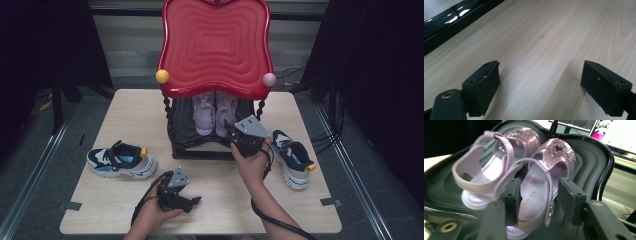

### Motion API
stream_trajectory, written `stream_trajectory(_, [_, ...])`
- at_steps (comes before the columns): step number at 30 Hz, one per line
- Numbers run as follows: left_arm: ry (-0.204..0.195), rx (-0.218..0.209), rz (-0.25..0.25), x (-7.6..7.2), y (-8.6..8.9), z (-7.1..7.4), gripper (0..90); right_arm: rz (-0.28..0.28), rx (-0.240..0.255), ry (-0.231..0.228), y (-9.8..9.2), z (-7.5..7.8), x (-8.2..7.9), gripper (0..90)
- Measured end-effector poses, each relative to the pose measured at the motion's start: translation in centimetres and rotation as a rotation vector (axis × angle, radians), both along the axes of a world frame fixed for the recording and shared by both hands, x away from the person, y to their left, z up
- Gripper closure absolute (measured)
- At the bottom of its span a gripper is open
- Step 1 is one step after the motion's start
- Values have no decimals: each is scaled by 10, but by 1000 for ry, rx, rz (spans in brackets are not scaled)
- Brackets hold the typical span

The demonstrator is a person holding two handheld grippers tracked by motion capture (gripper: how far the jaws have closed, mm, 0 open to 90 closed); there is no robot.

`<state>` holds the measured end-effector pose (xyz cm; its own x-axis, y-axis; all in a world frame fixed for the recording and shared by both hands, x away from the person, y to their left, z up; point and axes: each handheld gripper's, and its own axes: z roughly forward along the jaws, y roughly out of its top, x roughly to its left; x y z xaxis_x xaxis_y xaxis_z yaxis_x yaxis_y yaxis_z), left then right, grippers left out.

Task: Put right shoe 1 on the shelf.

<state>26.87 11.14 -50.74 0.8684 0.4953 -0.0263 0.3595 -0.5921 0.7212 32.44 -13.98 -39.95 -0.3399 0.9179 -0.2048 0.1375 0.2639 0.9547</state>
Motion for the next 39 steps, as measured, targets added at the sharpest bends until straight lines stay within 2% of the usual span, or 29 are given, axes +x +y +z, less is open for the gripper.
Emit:
stream_trajectory(5, [0, 0, 0, 0, 0, 0, 149, 40, -2, 11, -2, 4, -9, 443])
stream_trajectory(13, [0, 0, 1, 0, 0, 0, 148, 87, 29, 81, -15, 1, -16, 323])
stream_trajectory(17, [-1, 0, 0, 0, 0, 0, 149, 109, 15, 104, -22, -1, -22, 281])
stream_trajectory(27, [0, 0, 0, 0, 0, 0, 149, 188, 7, 164, -35, -3, -35, 227])
stream_trajectory(31, [0, -1, 1, 0, 0, 0, 149, 220, 28, 189, -39, -5, -40, 216])
stream_trajectory(39, [-1, -1, 0, 0, 0, 0, 149, 260, 18, 240, -46, -14, -48, 178])
